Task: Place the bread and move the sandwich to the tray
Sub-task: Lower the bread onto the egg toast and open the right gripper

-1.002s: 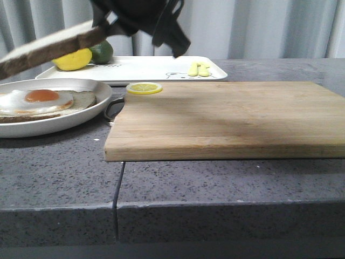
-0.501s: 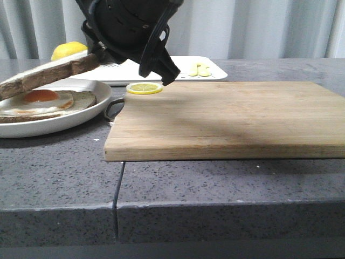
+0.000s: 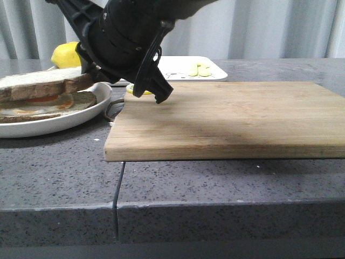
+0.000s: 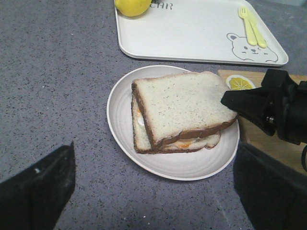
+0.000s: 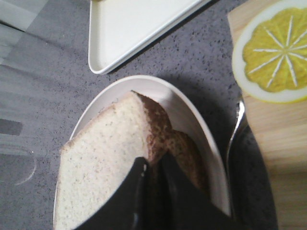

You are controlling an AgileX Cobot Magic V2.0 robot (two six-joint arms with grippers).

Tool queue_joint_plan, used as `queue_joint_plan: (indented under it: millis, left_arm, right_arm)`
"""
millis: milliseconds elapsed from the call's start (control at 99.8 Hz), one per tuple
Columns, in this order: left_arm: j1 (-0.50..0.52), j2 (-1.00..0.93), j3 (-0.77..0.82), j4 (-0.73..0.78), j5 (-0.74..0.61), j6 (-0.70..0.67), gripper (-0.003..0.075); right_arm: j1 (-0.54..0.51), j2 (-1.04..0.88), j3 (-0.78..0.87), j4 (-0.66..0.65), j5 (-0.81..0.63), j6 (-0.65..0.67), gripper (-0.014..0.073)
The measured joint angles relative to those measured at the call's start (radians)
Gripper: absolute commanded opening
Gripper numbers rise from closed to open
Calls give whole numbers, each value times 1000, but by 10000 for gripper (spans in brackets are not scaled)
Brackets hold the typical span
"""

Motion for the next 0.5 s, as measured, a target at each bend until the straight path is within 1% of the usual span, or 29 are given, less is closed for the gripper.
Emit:
queue_joint_plan:
  millis: [140, 211, 281, 431, 501]
  left_arm:
    - [0, 0, 0, 0, 0, 0, 617]
    - [0, 0, 0, 0, 0, 0, 617]
    - [0, 0, 0, 0, 0, 0, 617]
    - [0, 0, 0, 0, 0, 0, 617]
    - [0, 0, 0, 0, 0, 0, 617]
  right_arm:
    - [0, 3, 0, 0, 4, 4, -21]
    - [0, 3, 0, 0, 10, 4, 10]
    - [0, 3, 0, 0, 19, 4, 80]
    - [0, 3, 0, 0, 36, -8, 273]
    - [0, 3, 0, 0, 38, -12, 337]
